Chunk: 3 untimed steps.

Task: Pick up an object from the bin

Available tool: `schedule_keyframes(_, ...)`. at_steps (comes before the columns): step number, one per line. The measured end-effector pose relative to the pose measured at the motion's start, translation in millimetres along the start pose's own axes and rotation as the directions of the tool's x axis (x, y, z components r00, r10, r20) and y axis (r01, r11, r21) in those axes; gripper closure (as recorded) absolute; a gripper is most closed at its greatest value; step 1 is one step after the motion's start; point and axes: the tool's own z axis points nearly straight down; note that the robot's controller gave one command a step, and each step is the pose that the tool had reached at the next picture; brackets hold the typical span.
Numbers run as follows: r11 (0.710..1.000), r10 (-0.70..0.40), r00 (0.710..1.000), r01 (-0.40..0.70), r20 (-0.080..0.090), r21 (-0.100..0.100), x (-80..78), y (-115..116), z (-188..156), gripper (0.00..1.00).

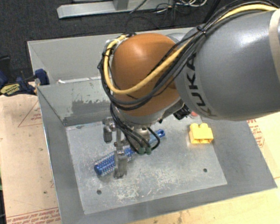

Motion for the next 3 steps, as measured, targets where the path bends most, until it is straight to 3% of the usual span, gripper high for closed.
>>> schedule_keyframes(1, 0.981, -0.193, 0.981, 0.193, -0.002, 0.002, -54.7, -26, 70, 0.00)
schedule_keyframes(2, 0.969, -0.248, 0.969, 0.248, -0.006, 0.000, -54.4, -44, 183, 0.00)
schedule_keyframes(3, 0.969, -0.248, 0.969, 0.248, -0.001, 0.000, -55.8, -43, 179, 1.00)
